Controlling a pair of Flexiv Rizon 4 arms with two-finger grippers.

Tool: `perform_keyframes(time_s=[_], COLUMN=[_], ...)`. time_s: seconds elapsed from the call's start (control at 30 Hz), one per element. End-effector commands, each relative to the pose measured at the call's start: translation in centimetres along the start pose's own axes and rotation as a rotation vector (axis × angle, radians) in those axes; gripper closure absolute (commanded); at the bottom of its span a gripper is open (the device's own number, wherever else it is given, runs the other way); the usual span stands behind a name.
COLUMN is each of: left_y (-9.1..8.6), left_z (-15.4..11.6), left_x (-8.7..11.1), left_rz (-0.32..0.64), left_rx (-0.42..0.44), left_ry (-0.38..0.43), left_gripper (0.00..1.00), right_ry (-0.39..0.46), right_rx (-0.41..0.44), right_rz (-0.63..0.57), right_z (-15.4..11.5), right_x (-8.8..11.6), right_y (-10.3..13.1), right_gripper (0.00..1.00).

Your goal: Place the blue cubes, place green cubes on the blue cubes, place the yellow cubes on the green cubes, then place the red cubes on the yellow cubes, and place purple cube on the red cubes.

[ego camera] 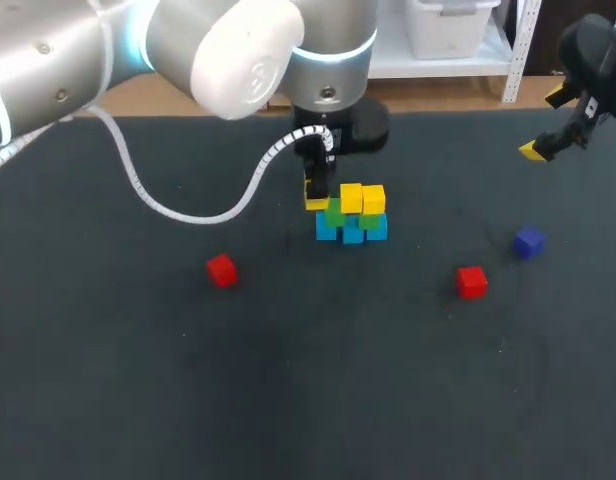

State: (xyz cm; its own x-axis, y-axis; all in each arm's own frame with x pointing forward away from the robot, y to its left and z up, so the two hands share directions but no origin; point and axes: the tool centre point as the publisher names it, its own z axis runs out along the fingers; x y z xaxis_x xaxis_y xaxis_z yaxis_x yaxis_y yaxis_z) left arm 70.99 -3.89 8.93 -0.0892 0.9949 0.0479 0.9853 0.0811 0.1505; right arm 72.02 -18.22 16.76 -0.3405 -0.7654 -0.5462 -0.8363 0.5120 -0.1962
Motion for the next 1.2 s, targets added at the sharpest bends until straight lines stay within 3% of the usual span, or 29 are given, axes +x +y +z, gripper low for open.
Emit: perform_keyframes(time_s=[0.03, 0.37, 1.2], left_y=[1.1, 1.5, 1.9], left_z=[0.1, 1.2, 3.0], left_x=[-0.9, -1.8, -1.6], left_rz=[0.003, 0.014, -0.006], left_rx=[0.030, 0.046, 0.060], left_ry=[0.009, 0.010, 0.000], left_gripper=[1.00, 1.00, 1.00], right_ry=[0.000, 0.000, 0.000], right_rx=[0.002, 0.002, 0.002], right_rz=[0.001, 0.001, 0.001], right_z=[0.1, 0.1, 0.1], right_x=[0.0, 0.0, 0.0], right_y=[0.1, 0.1, 0.1], right_gripper=[0.00, 0.00, 0.00])
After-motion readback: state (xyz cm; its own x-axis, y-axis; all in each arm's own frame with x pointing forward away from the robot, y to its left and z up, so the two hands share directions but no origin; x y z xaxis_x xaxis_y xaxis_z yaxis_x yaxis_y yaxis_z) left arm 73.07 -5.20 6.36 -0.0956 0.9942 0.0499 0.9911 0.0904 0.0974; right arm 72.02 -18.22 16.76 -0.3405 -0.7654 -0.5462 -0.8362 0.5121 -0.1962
